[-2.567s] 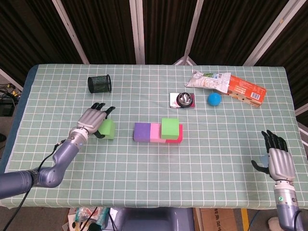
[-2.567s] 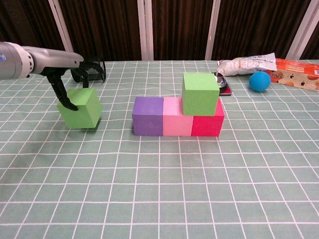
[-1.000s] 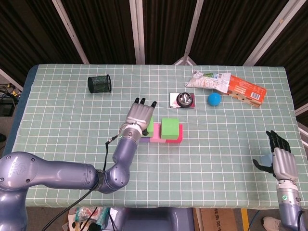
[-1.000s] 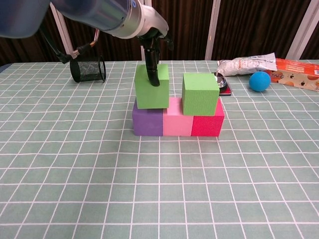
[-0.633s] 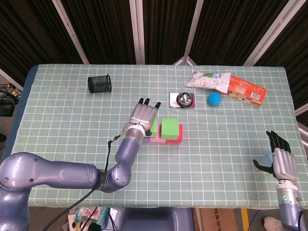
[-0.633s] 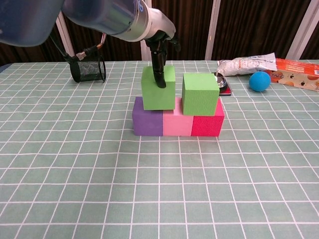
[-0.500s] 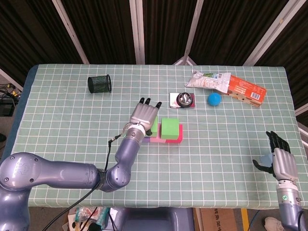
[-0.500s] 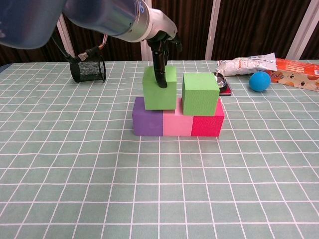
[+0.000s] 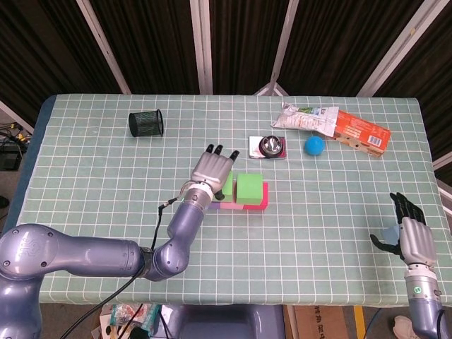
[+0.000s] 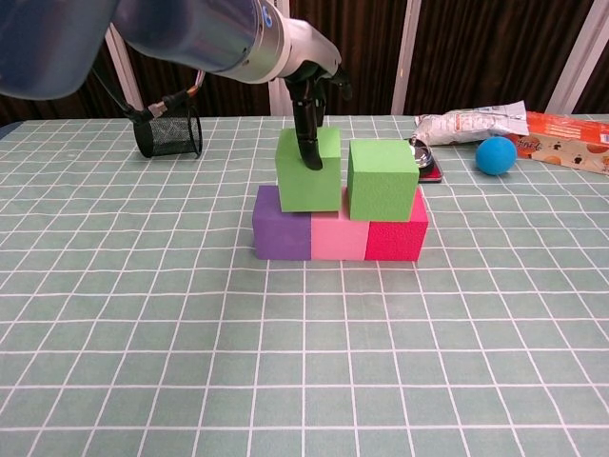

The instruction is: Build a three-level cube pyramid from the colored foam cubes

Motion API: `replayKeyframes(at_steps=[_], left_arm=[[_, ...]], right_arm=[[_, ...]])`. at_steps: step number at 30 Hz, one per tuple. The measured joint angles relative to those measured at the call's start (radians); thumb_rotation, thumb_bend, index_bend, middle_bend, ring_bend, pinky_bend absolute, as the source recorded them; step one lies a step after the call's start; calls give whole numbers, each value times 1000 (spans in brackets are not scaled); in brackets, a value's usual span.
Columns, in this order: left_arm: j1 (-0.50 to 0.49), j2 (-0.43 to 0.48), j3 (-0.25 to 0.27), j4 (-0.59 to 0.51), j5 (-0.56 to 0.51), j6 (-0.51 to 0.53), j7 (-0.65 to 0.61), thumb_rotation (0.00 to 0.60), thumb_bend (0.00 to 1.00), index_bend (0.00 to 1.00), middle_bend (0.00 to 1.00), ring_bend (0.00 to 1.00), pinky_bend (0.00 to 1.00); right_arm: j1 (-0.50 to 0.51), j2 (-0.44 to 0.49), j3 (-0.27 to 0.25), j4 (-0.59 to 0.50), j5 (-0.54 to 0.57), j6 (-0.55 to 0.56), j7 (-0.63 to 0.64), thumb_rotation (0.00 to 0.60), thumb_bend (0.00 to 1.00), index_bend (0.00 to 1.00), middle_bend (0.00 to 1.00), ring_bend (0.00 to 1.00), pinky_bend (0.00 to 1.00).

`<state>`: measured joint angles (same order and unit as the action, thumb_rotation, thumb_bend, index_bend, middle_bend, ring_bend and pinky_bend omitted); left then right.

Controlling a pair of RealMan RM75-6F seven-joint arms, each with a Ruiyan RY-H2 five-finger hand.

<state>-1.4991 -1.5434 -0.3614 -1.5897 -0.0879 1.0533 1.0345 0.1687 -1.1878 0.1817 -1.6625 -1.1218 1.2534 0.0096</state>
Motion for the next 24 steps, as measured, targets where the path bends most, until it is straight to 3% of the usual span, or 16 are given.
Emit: replayKeyframes(at_steps=[24], left_arm=[[3, -1, 10, -3, 8, -7, -12, 600, 280, 16, 382, 47, 14]], right_arm=[[0, 1, 0, -2, 2, 0, 5, 600, 254, 0, 0, 0, 0]])
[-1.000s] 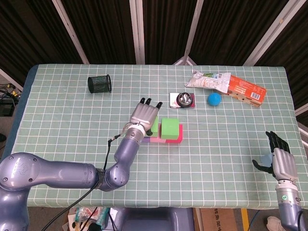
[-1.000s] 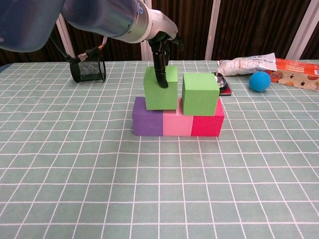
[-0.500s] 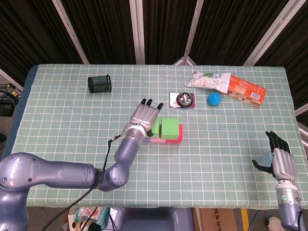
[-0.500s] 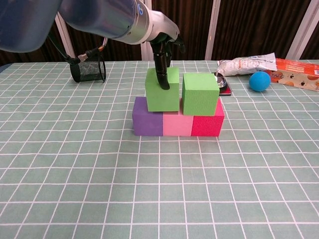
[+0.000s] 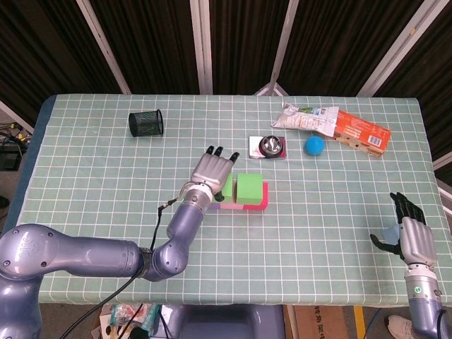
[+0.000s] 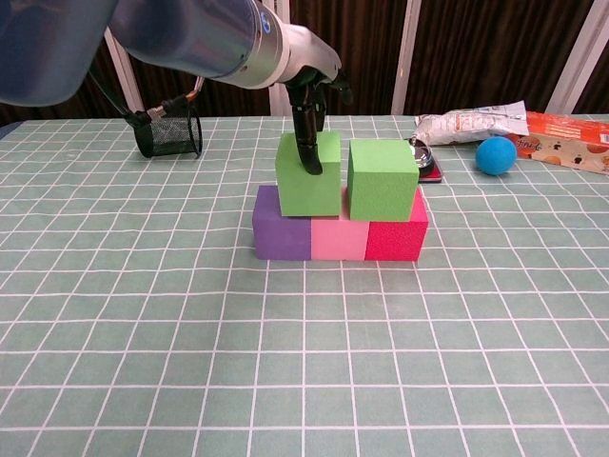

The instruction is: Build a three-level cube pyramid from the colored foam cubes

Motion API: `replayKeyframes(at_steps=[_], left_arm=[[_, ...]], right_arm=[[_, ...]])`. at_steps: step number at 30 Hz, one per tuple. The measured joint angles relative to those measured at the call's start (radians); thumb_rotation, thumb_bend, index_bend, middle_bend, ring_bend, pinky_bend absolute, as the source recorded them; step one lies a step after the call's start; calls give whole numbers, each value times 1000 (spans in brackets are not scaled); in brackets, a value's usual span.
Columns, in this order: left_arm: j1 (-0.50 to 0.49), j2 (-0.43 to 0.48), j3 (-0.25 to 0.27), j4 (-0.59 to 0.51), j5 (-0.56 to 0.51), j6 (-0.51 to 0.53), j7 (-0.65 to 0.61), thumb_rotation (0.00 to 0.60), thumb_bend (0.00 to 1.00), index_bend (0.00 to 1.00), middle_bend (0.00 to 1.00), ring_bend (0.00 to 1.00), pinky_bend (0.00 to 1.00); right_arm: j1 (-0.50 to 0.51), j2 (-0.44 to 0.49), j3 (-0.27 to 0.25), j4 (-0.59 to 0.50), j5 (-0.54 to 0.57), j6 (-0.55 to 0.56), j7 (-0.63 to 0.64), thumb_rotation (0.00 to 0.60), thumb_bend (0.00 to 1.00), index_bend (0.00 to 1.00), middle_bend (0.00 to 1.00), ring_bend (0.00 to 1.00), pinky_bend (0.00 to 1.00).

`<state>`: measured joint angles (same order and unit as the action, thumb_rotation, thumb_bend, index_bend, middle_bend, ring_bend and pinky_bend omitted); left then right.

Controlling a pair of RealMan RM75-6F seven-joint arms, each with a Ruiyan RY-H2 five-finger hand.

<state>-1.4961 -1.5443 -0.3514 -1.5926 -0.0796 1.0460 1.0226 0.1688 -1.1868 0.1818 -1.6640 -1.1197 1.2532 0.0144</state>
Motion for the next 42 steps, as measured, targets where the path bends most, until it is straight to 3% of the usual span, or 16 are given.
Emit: replayKeyframes(at_steps=[42], left_arm=[[-9, -21, 2, 29, 2, -2, -1, 600, 280, 16, 379, 47, 14]], right_arm=[[1, 3, -1, -5, 4, -6, 6, 600, 252, 0, 0, 0, 0]])
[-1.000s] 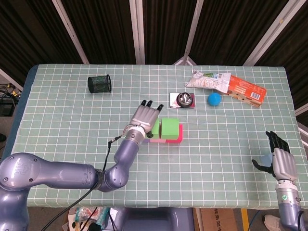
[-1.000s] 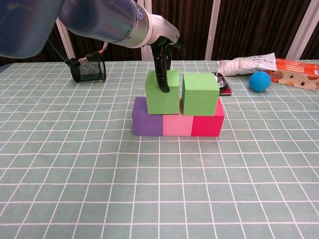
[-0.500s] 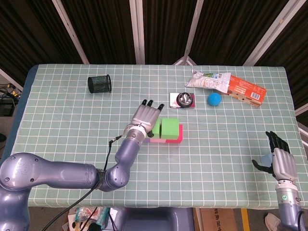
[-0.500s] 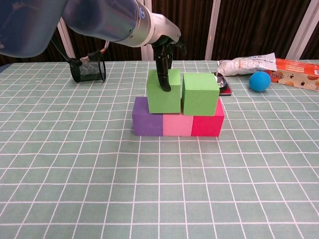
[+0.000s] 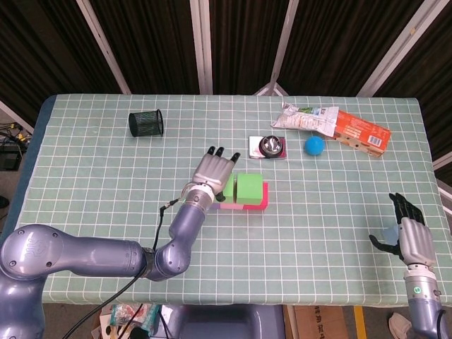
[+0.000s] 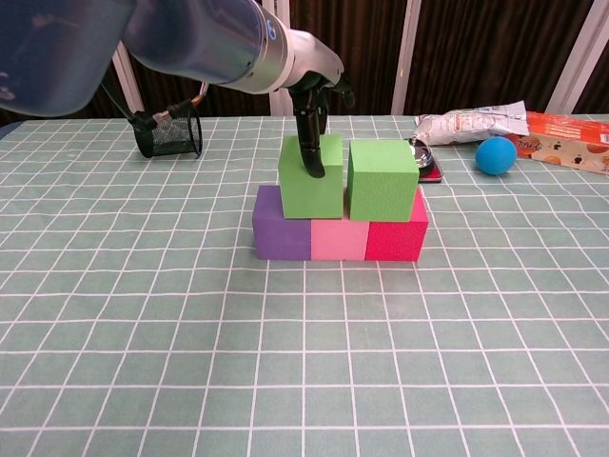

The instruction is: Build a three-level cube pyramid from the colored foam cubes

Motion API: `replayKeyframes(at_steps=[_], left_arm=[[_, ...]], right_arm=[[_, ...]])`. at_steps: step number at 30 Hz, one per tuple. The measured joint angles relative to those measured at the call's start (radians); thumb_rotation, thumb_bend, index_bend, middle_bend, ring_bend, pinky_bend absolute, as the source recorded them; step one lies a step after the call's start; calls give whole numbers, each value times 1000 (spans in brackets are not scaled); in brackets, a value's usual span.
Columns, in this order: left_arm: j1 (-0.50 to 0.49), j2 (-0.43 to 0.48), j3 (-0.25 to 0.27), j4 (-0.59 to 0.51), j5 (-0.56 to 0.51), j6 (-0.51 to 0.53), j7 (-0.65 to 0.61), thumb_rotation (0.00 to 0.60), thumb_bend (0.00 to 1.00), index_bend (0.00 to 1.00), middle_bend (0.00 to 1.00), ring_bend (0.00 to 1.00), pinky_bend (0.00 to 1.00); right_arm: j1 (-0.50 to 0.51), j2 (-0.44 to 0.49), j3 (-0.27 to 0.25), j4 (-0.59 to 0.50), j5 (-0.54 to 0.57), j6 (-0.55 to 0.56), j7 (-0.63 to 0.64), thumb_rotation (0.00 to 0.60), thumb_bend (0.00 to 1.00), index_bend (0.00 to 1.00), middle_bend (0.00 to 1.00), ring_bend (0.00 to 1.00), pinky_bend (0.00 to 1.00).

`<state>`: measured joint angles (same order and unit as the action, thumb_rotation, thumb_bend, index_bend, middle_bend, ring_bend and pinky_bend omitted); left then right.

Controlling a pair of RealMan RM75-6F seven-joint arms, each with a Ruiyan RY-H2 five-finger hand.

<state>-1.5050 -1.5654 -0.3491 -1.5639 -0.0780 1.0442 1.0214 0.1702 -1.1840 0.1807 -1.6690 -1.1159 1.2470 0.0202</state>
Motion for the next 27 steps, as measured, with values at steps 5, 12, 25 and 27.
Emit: replayKeyframes(at_steps=[5, 12, 25, 27], left_arm=[[-1, -2, -2, 4, 0, 1, 1, 600, 280, 16, 379, 47, 14], [-3, -5, -6, 7, -2, -3, 3, 600, 280, 16, 377, 47, 14], [-1, -13, -7, 12, 3, -3, -1, 600, 280, 16, 377, 47, 14], [-2, -14, -7, 12, 5, -2, 0, 600, 279, 16, 376, 47, 14]], right_arm=[[0, 0, -1, -1, 0, -1, 1, 600, 253, 0, 0, 0, 0], [0, 0, -1, -1, 0, -1, 0, 600, 253, 0, 0, 0, 0], [0, 1, -1, -1, 1, -2, 2, 600, 253, 0, 0, 0, 0], [0, 1, -1, -1, 1, -2, 2, 600, 253, 0, 0, 0, 0]])
